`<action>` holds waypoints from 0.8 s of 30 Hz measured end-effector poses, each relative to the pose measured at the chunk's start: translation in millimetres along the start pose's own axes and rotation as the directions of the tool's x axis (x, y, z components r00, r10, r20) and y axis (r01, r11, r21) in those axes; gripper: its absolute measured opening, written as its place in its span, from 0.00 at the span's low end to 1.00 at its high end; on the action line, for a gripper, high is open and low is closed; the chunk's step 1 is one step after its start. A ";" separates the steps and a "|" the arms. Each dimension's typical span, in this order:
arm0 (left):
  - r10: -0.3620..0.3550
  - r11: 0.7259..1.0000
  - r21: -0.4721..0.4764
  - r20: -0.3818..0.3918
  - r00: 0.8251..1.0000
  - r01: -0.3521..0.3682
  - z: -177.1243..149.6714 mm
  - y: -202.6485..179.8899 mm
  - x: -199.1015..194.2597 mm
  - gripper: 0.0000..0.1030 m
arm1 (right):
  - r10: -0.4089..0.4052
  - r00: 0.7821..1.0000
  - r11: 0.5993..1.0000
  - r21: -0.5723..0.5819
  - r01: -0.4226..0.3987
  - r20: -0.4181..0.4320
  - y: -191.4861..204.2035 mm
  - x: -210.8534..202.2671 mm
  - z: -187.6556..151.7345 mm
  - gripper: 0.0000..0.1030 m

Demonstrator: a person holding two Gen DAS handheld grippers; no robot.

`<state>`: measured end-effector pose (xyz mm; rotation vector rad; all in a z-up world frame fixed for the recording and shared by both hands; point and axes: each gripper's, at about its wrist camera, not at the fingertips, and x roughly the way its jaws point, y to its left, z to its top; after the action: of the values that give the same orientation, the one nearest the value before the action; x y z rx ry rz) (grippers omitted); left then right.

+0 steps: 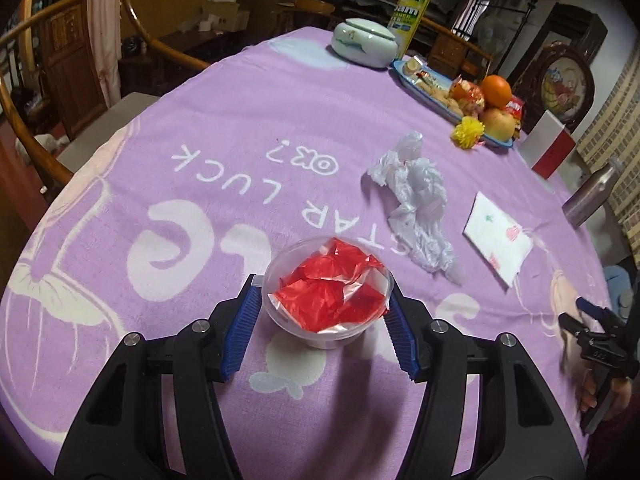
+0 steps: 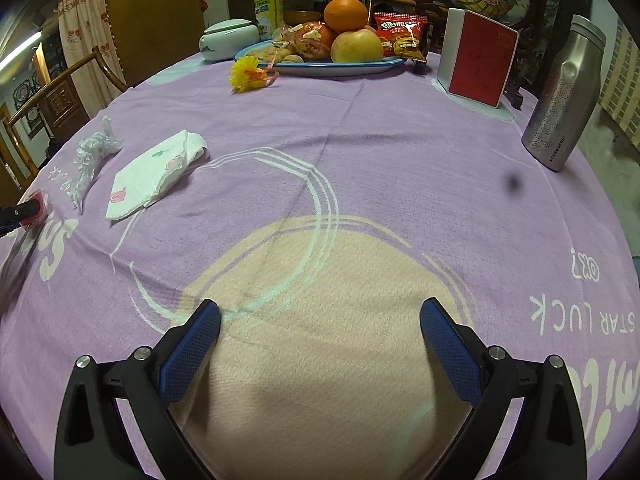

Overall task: Collect trash
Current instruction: 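Lift the red candy cup with the left tool while the right tool moves to the yellow tassel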

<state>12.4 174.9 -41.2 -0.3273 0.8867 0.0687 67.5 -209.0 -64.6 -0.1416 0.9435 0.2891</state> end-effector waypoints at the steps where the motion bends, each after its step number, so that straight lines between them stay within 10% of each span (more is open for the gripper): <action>1: 0.005 1.000 -0.003 -0.002 1.000 -0.005 0.7 1.0 1.1 0.69 | -0.005 1.000 1.000 0.001 0.005 -0.006 0.2 -0.3 0.7 0.95; 8: -0.074 0.997 -0.012 -0.030 0.997 0.074 3.9 8.5 5.5 0.91 | 0.110 0.985 0.992 -0.077 -0.100 0.131 54.0 -35.7 37.4 0.95; 16: 0.022 0.996 0.089 -0.051 0.998 -0.017 -2.5 -8.9 11.4 0.93 | 0.273 0.951 0.945 -0.223 -0.238 0.143 152.8 -21.8 99.1 0.94; 24: 0.058 0.992 0.115 -0.059 0.997 -0.051 -2.9 -11.6 14.0 0.93 | 0.122 0.968 0.979 -0.184 -0.082 0.219 147.3 23.5 158.4 0.94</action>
<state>21.4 161.9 -50.8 -0.2004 0.9574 0.0583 158.5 -25.7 9.2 -0.2157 0.6959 0.4739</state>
